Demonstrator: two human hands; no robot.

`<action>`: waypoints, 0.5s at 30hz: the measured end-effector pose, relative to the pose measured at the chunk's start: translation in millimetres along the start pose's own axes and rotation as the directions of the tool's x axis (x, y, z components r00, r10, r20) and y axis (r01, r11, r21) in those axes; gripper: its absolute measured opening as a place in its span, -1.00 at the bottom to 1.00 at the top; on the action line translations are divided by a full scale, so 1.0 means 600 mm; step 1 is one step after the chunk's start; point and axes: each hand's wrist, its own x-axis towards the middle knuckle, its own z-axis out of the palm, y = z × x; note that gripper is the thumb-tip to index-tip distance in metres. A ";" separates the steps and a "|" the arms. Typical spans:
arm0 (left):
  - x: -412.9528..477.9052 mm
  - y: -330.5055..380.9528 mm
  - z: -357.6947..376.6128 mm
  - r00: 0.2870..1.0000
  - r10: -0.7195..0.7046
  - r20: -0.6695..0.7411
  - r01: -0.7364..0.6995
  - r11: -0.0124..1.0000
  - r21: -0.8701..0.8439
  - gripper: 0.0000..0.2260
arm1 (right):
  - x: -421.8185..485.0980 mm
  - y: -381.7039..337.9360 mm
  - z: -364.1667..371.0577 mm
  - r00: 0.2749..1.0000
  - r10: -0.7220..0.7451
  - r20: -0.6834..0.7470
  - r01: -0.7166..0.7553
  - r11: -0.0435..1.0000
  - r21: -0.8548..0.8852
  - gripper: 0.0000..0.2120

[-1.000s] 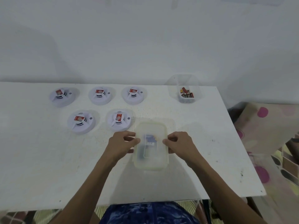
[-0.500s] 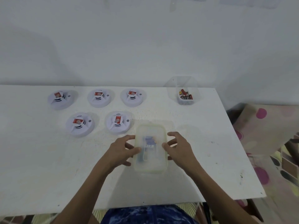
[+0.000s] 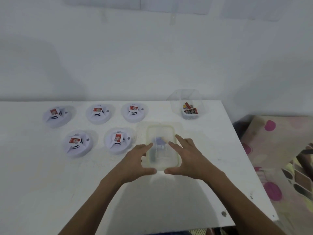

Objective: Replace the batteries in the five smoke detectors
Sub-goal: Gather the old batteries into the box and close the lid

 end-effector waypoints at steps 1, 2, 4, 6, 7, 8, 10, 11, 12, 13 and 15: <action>0.011 0.001 -0.002 1.000 0.004 0.031 -0.006 0.998 0.064 -0.17 | 0.009 0.008 -0.008 1.000 -0.018 -0.007 0.017 0.996 -0.082 -0.06; 0.021 0.002 -0.004 0.999 0.007 0.048 -0.013 0.993 0.119 -0.16 | 0.020 0.016 -0.014 1.000 -0.028 -0.012 0.027 0.990 -0.136 -0.06; 0.045 0.007 -0.005 0.999 0.027 0.037 -0.034 0.980 0.194 -0.18 | 0.043 0.033 -0.025 1.000 -0.030 -0.008 0.028 0.980 -0.195 -0.07; 0.071 0.013 -0.008 0.999 0.046 -0.002 -0.044 0.971 0.236 -0.22 | 0.068 0.049 -0.039 1.000 -0.028 -0.011 0.025 0.970 -0.242 -0.09; 0.086 0.017 -0.010 0.999 0.051 -0.015 -0.045 0.964 0.261 -0.24 | 0.081 0.058 -0.046 0.999 -0.038 -0.028 0.030 0.965 -0.261 -0.11; 0.102 0.019 -0.013 0.998 0.056 -0.024 -0.046 0.955 0.292 -0.25 | 0.094 0.067 -0.053 0.997 -0.053 -0.048 0.038 0.959 -0.281 -0.12; 0.136 0.024 -0.021 0.997 0.068 -0.036 -0.050 0.933 0.357 -0.26 | 0.121 0.083 -0.065 0.993 -0.087 -0.082 0.057 0.947 -0.318 -0.17; 0.153 0.026 -0.027 0.996 0.077 -0.042 -0.054 0.919 0.389 -0.26 | 0.135 0.090 -0.070 0.991 -0.095 -0.090 0.060 0.942 -0.330 -0.19; 0.170 0.027 -0.032 0.995 0.085 -0.045 -0.059 0.904 0.423 -0.26 | 0.148 0.096 -0.076 0.992 -0.093 -0.090 0.057 0.939 -0.338 -0.20; 0.185 0.028 -0.037 0.995 0.094 -0.044 -0.064 0.886 0.459 -0.27 | 0.161 0.101 -0.082 0.993 -0.083 -0.087 0.048 0.938 -0.344 -0.21; 0.217 0.030 -0.049 0.994 0.105 -0.029 -0.075 0.851 0.520 -0.27 | 0.186 0.109 -0.095 0.995 -0.057 -0.082 0.024 0.936 -0.351 -0.23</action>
